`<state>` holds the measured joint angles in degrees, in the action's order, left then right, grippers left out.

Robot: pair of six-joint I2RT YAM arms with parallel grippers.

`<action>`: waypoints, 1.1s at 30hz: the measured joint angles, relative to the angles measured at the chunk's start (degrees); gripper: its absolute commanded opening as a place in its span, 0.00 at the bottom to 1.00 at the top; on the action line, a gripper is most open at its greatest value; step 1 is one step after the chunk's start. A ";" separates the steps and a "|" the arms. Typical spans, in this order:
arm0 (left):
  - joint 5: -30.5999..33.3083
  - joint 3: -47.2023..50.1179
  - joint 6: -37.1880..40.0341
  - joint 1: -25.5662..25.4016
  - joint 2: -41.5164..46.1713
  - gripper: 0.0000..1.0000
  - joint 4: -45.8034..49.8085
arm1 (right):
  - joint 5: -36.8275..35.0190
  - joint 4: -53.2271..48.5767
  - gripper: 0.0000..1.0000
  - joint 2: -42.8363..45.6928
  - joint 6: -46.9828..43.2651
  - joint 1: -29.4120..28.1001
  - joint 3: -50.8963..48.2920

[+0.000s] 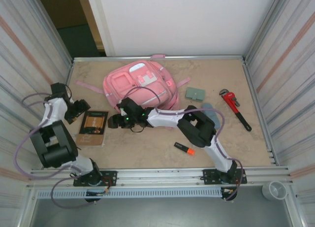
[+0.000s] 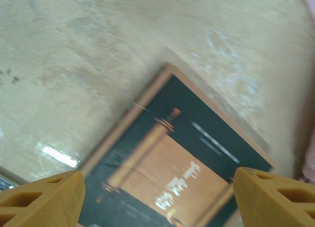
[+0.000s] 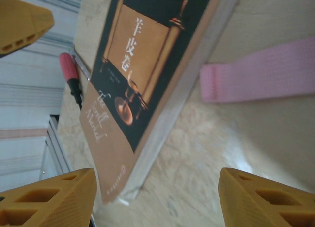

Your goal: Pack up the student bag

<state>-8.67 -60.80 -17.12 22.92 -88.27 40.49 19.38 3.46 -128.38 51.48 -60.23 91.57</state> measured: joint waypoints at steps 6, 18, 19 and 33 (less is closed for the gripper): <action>-2.45 -1.05 1.14 0.96 -6.99 0.80 1.25 | -0.55 -0.33 0.51 -5.62 5.51 -2.62 7.04; -5.29 -2.03 2.97 0.79 -10.25 0.78 1.84 | -5.64 -4.04 0.48 -10.82 13.03 -3.82 13.33; -5.29 -2.03 3.02 0.66 -10.36 0.77 1.88 | -6.14 -4.11 0.48 -10.82 13.05 -3.93 13.35; -13.14 1.73 2.86 -1.49 -8.33 0.64 1.36 | -8.55 -7.87 0.27 -14.91 14.05 -4.17 21.99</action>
<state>-21.80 -59.07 -14.26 21.43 -96.60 41.85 10.83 -4.40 -143.28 65.54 -64.40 113.56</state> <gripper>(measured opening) 0.648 0.305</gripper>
